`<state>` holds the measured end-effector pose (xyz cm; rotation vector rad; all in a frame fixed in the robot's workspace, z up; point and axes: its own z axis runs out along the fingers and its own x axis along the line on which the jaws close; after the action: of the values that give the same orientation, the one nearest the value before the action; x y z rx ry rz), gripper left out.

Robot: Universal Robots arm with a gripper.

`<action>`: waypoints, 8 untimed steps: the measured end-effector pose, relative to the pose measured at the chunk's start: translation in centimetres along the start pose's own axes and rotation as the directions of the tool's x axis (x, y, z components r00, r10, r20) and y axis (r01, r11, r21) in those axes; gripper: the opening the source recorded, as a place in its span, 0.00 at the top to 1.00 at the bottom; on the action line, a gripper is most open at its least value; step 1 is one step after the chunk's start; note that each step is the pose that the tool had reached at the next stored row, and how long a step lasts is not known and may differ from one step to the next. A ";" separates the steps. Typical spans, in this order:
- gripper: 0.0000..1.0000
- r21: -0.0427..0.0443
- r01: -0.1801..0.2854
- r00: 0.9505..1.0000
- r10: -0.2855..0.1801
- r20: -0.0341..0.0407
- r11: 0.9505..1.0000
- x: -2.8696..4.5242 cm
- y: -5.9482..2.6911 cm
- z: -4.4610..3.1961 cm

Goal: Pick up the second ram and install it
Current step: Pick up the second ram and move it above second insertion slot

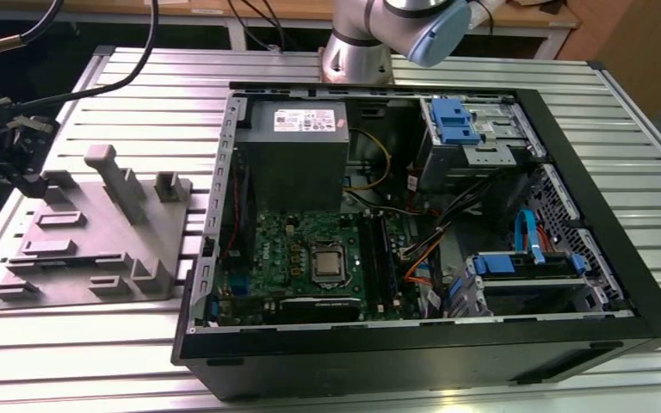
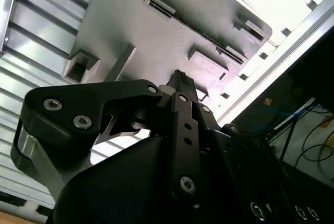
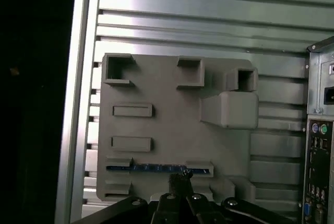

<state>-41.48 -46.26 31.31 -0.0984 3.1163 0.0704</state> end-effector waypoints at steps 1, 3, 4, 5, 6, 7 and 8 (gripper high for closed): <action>0.90 0.000 0.018 1.000 -0.018 -0.001 1.000 0.00 0.00 0.02; 0.90 -0.001 0.054 0.999 -0.054 -0.002 0.999 0.00 0.00 0.05; 0.90 -0.002 0.072 0.997 -0.072 -0.003 0.997 0.00 0.00 0.06; 0.90 -0.002 0.090 0.996 -0.090 -0.004 0.996 0.00 0.00 0.08; 0.90 -0.003 0.109 0.994 -0.109 -0.005 0.994 0.00 -0.01 0.10; 0.90 -0.003 0.126 0.992 -0.127 -0.005 0.992 0.00 -0.01 0.11; 0.90 -0.004 0.144 0.990 -0.144 -0.006 0.990 0.00 -0.01 0.13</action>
<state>-41.48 -46.26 31.18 -0.3240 3.1042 0.0729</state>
